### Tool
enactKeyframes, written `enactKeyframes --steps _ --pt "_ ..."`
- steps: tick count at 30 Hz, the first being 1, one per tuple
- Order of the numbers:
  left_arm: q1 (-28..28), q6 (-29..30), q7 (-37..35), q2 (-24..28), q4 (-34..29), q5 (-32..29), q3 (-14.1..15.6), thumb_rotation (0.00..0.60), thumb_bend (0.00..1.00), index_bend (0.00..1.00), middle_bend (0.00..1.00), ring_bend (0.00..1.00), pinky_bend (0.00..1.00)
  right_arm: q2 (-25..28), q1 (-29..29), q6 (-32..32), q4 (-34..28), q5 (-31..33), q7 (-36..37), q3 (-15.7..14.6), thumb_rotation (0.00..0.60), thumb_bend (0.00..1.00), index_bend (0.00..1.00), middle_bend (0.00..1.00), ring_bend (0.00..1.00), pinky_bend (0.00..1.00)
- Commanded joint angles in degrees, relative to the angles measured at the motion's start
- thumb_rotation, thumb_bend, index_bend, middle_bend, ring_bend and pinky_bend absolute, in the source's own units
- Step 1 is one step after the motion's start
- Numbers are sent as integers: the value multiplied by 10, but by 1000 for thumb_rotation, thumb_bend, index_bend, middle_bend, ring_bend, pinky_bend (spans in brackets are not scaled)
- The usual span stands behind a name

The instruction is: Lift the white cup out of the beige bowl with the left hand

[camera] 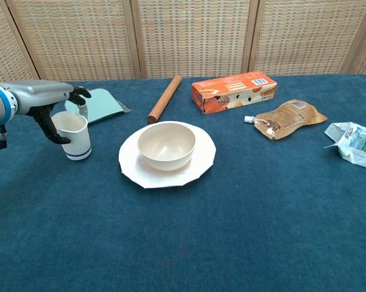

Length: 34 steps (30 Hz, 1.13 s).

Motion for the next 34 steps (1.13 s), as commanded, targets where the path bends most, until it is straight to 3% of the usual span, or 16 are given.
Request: enactKeyframes --steps 1,3,6,8,13,20,28,34 --pt "6 -1 -3 -5 5 6 3 600 257 302 0 0 0 0 0 1 -1 -1 -1 0 600 126 0 0 0 0" --pt "8 1 -2 -4 4 8 4 600 177 232 0 0 0 0 0 3 -2 -3 -2 -1 600 125 0 0 0 0" --pt "15 13 -3 0 -4 14 3 600 68 40 0 0 0 0 -1 6 -3 -5 -3 -1 600 125 0 0 0 0" --pt "21 23 -6 5 -12 19 1 600 47 5 0 0 0 0 -2 7 -4 -6 -2 -1 600 125 0 0 0 0" --pt "50 73 -31 37 -57 47 -6 600 39 0 0 0 0 0 -1 8 -7 -13 -5 -4 600 126 0 0 0 0" --pt "177 277 -50 92 -155 151 41 600 39 0 0 0 0 -1 0 10 -17 -31 -14 -15 600 125 0 0 0 0" --pt "286 401 -64 84 -154 231 92 600 39 0 0 0 0 -10 6 -2 -16 -37 -36 -24 600 126 0 0 0 0" --pt "343 430 -92 87 -138 273 119 600 39 0 0 0 0 -16 5 5 -26 -54 -56 -33 600 126 0 0 0 0"
